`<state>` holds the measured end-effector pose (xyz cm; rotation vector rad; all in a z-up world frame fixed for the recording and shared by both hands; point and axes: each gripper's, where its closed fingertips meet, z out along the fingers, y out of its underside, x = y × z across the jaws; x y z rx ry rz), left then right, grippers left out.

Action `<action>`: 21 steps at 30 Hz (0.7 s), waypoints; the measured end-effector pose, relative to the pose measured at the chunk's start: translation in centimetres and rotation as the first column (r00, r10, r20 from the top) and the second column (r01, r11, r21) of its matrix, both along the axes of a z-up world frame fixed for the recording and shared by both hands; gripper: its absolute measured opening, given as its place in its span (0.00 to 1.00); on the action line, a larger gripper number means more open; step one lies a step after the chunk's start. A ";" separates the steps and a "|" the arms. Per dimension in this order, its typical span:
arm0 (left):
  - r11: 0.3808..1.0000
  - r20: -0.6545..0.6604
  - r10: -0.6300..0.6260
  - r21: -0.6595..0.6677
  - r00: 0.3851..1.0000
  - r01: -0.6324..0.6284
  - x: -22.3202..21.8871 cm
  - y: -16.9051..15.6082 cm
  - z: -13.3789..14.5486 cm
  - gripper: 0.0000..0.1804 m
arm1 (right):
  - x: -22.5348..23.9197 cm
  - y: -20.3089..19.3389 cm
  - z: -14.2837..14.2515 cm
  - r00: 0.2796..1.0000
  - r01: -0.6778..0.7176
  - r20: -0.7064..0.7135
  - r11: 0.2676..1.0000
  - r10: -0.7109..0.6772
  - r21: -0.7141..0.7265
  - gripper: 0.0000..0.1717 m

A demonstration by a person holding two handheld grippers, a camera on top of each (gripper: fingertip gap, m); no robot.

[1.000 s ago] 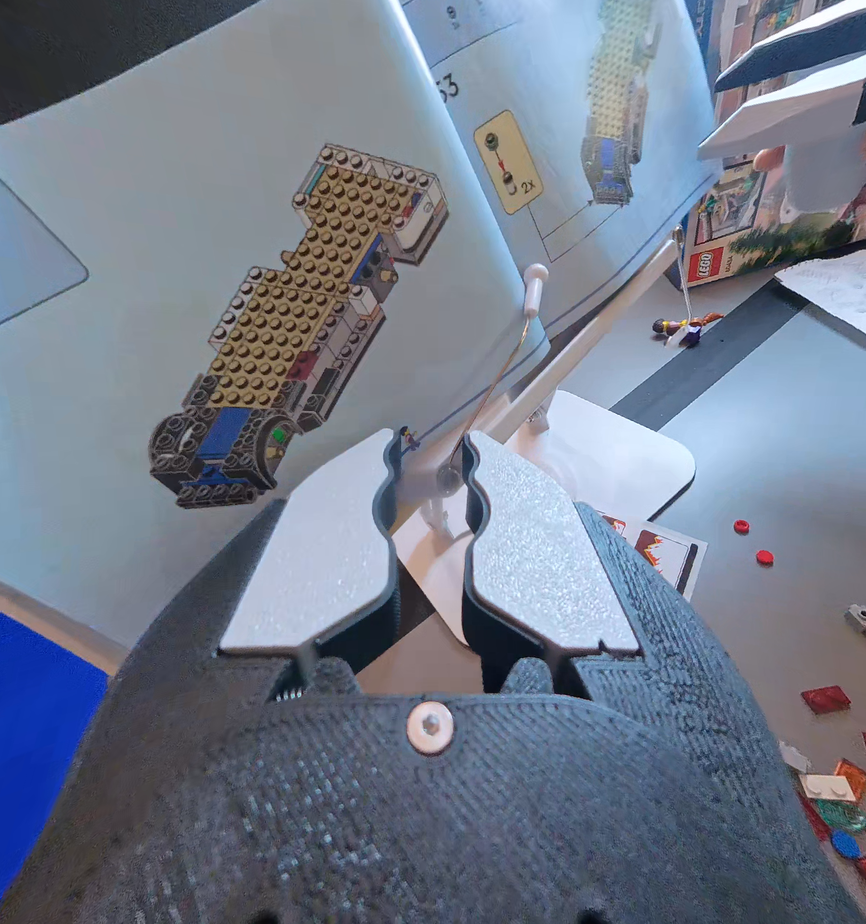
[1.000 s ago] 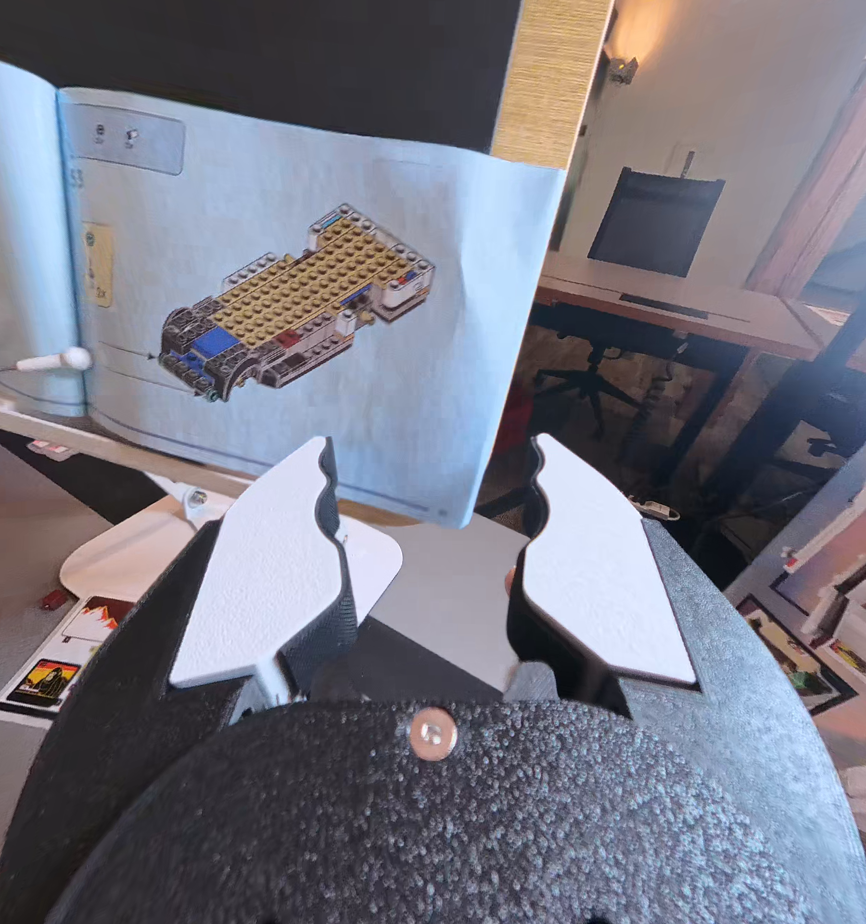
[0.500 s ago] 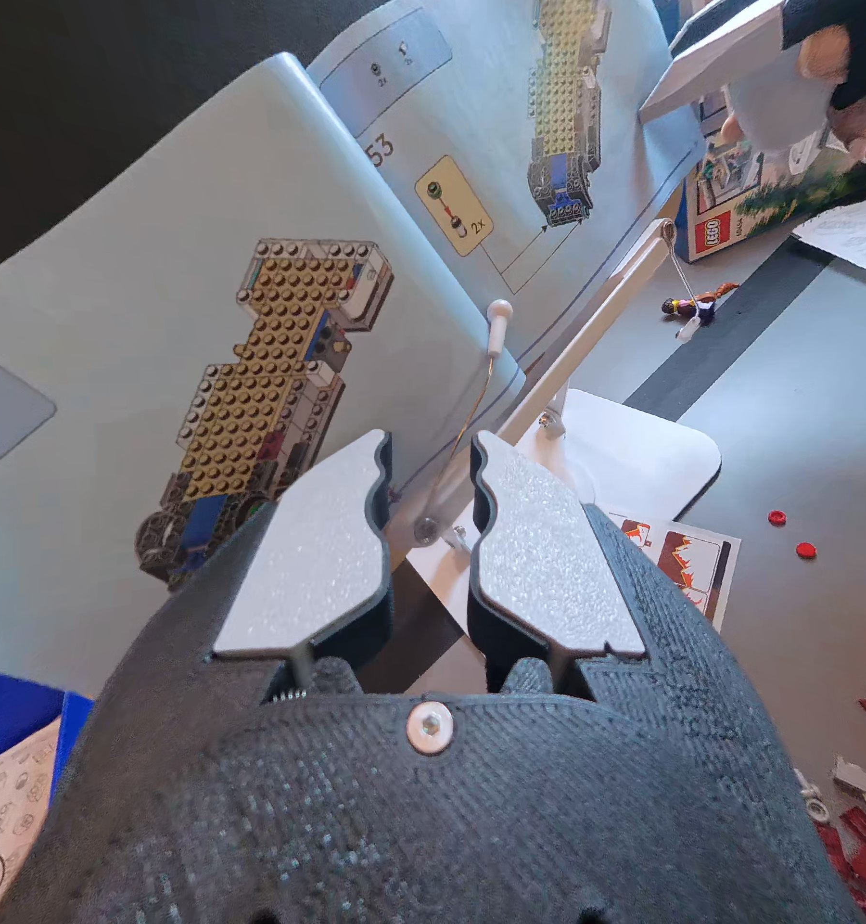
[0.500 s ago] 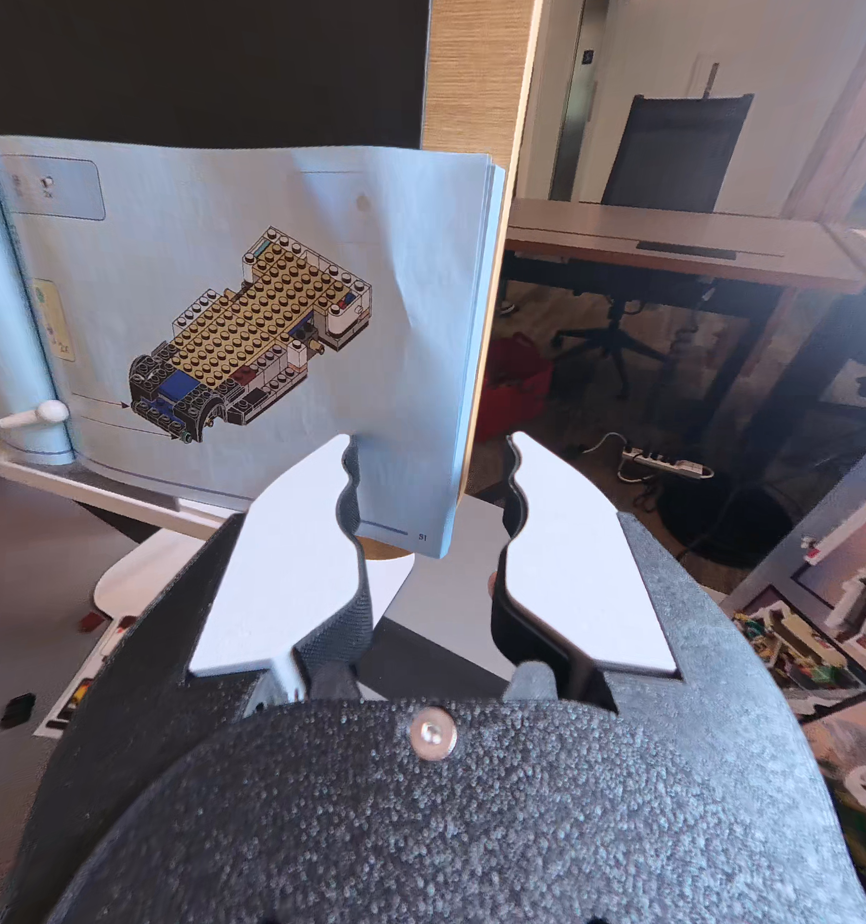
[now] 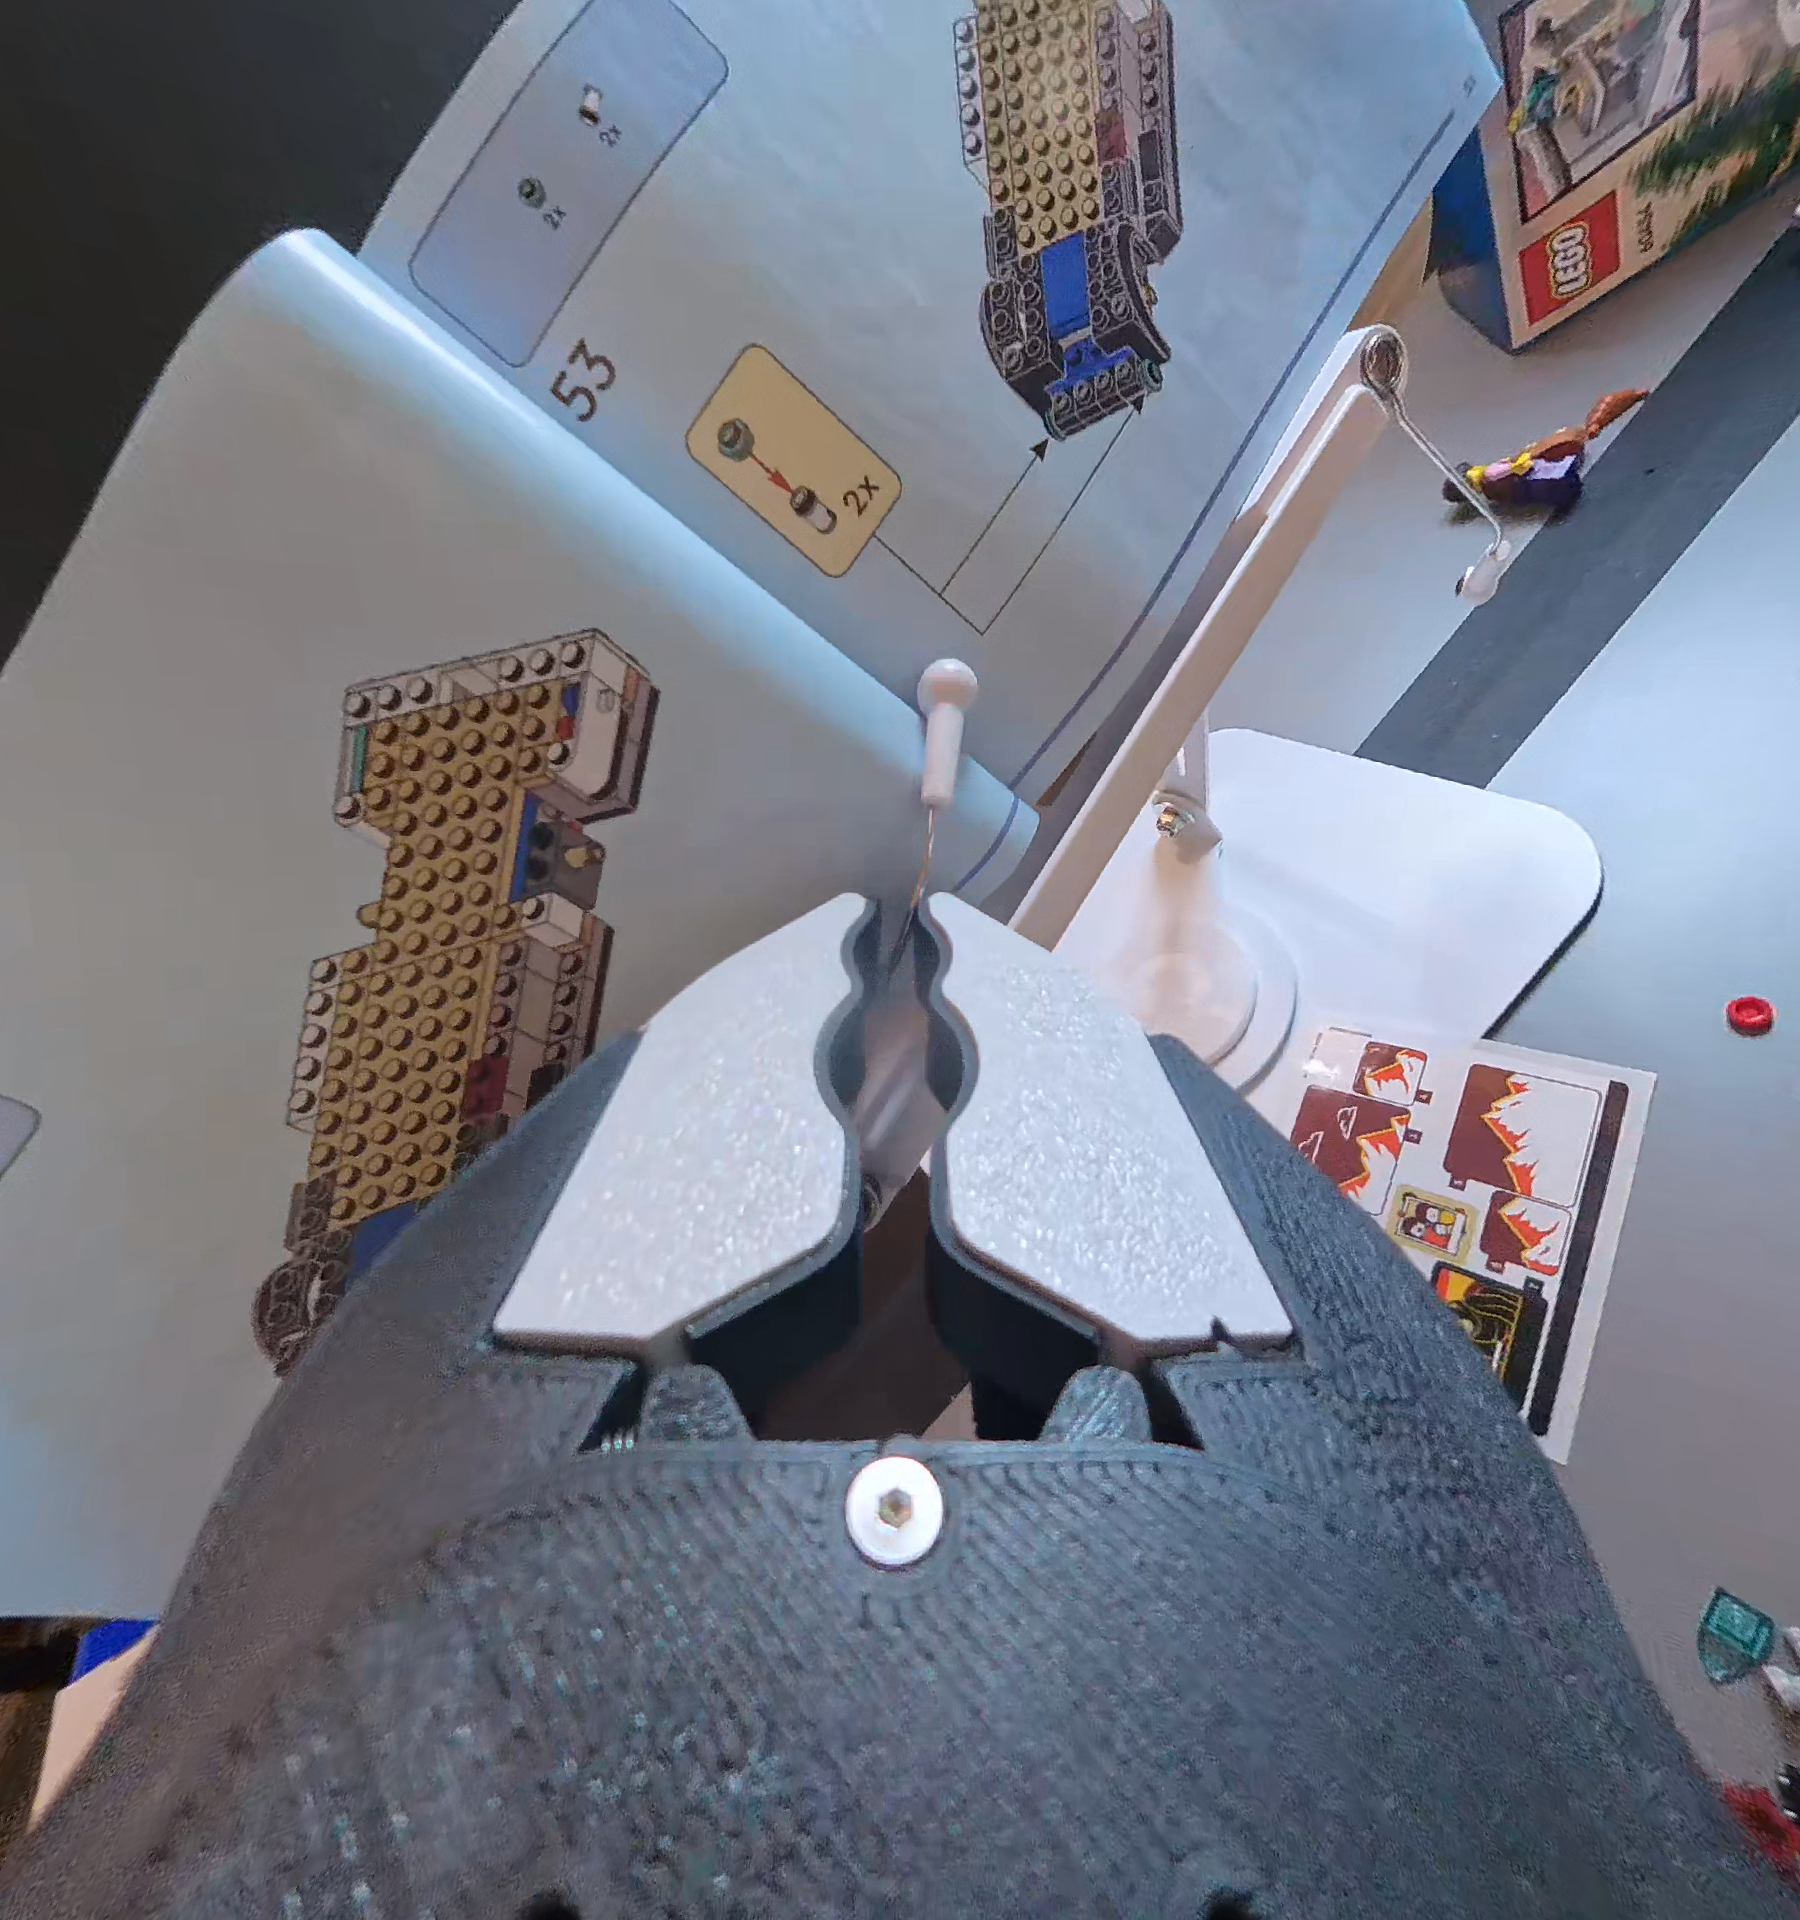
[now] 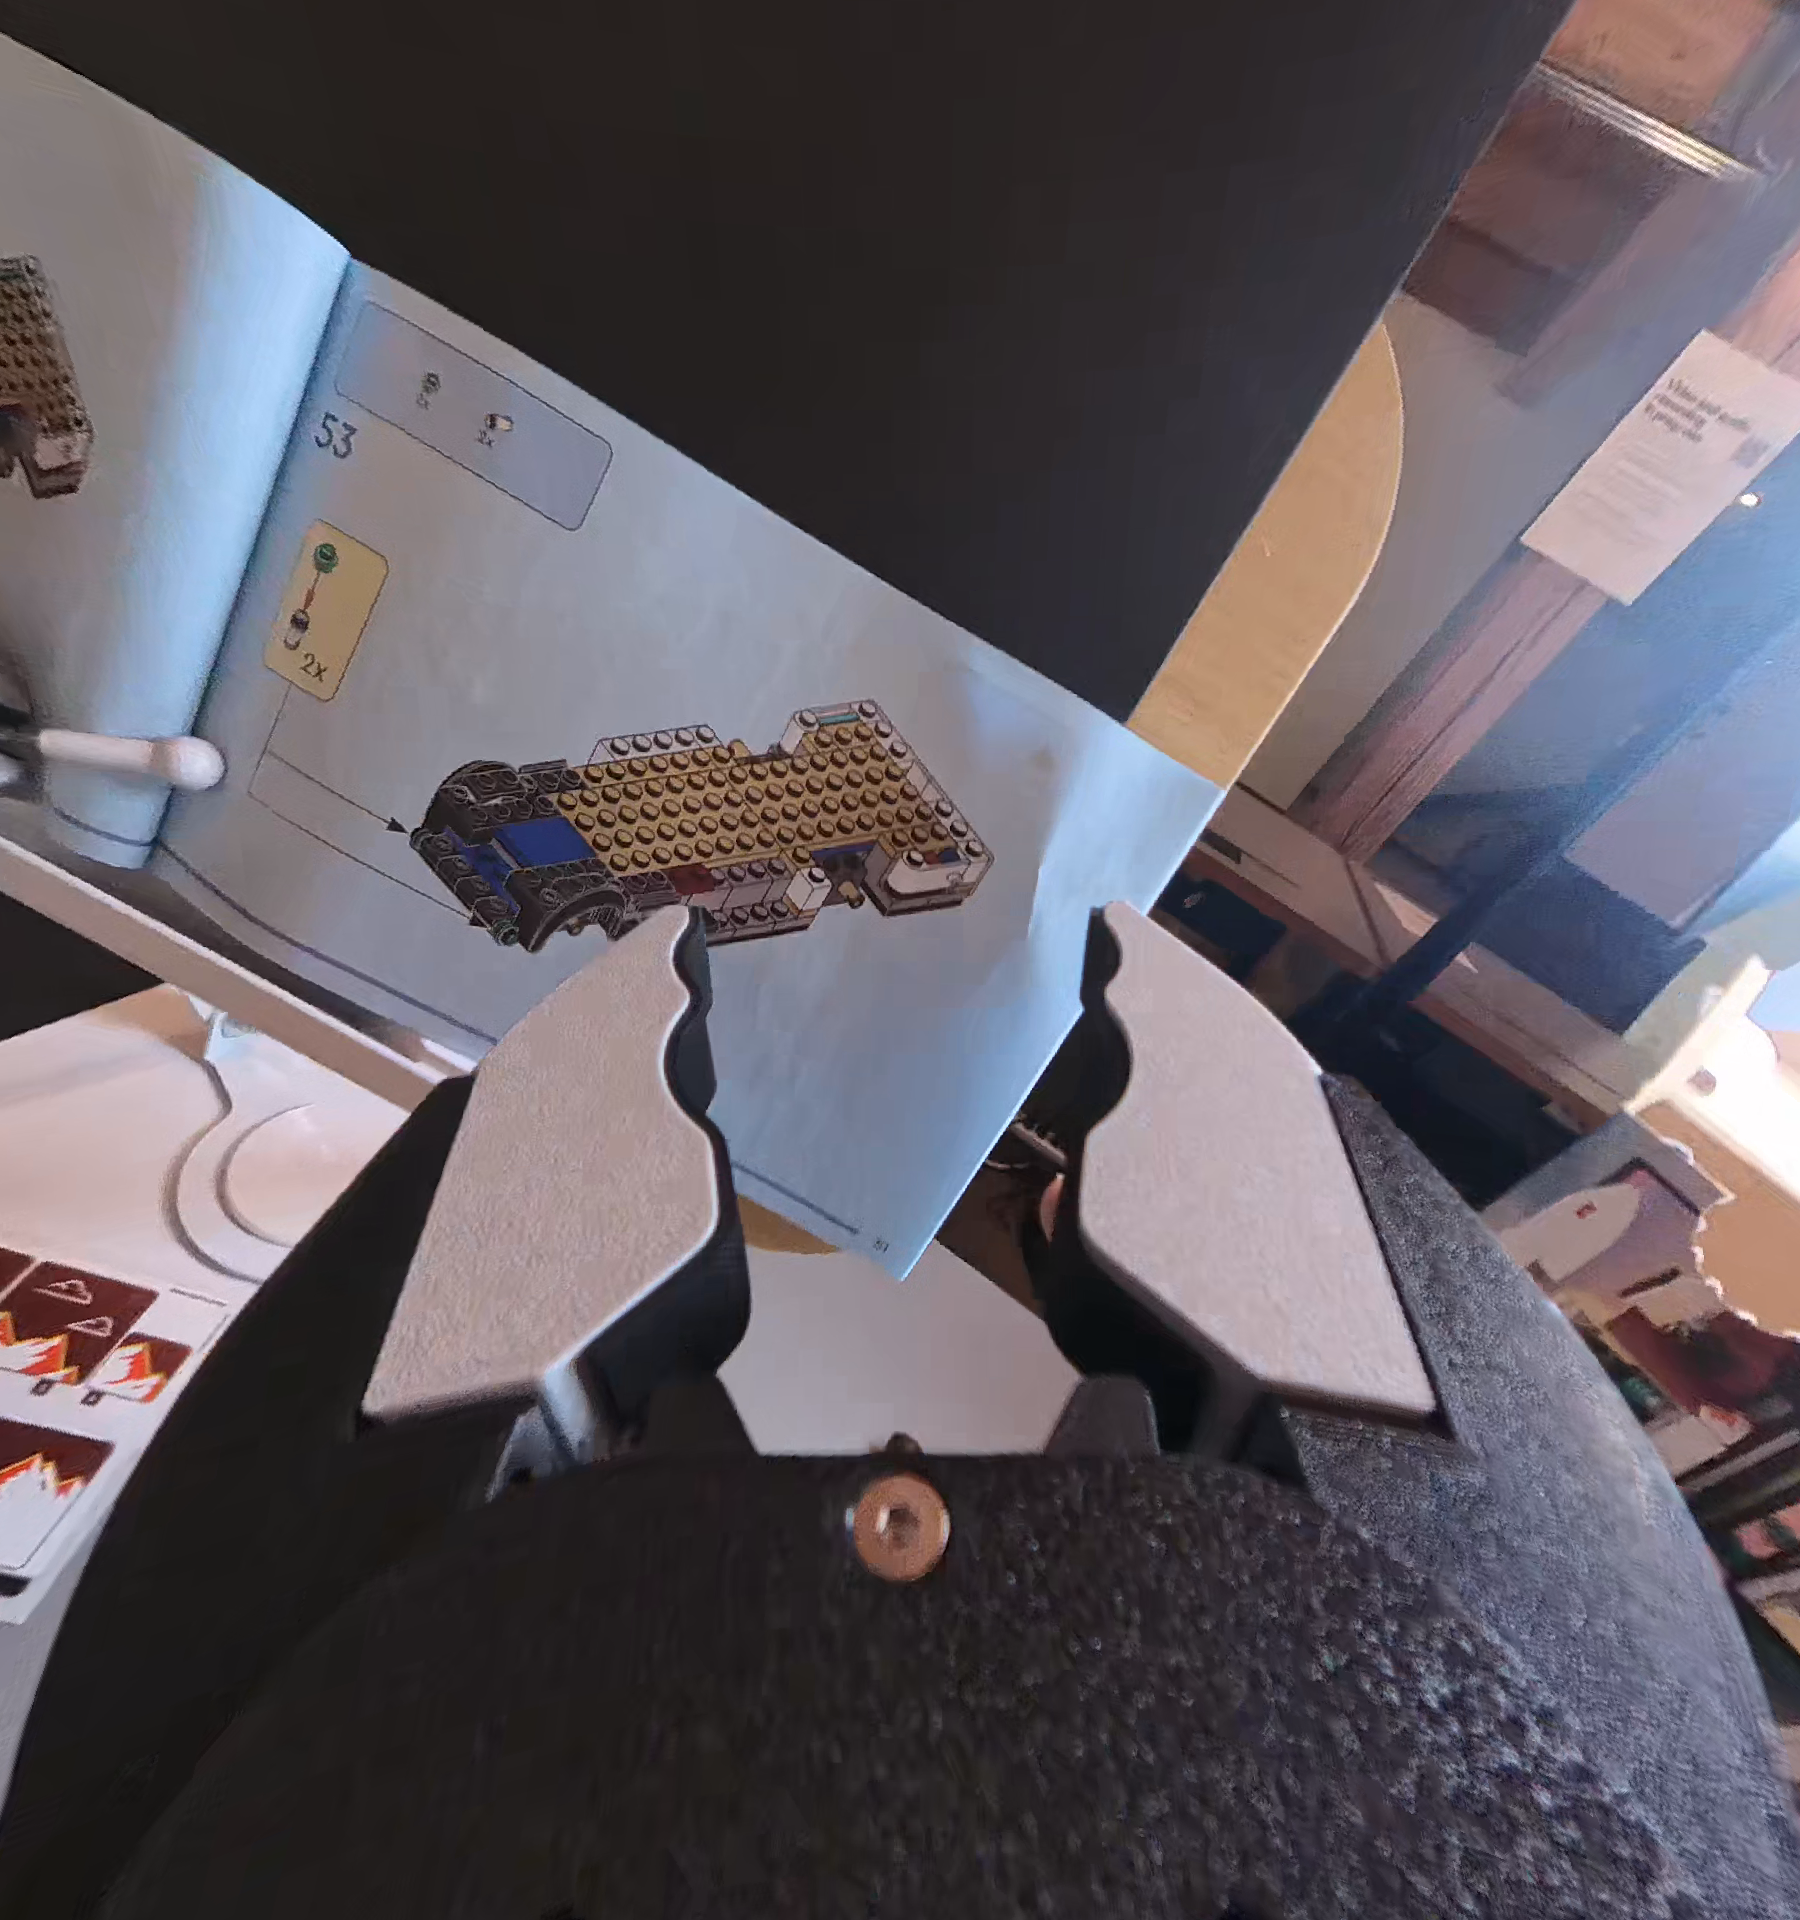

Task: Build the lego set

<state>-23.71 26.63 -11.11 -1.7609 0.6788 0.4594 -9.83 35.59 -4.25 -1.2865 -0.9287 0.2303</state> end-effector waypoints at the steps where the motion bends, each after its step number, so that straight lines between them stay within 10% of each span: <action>1: 1.000 -0.020 0.000 0.012 1.000 0.001 0.0 0.0 0.1 0.02 | -0.3 0.2 0.2 1.000 -0.001 0.010 1.000 0.001 -0.001 0.41; 11: 0.976 0.443 -0.031 0.205 0.896 -0.067 -3.0 -1.5 2.8 0.00 | -1.3 1.2 0.8 0.997 0.020 0.069 0.999 -0.022 0.027 0.45; 21: 0.974 0.596 -0.072 0.215 0.800 -0.073 -3.6 -2.0 2.9 0.01 | -2.8 1.5 -1.6 0.993 0.005 0.121 0.998 0.002 -0.058 0.33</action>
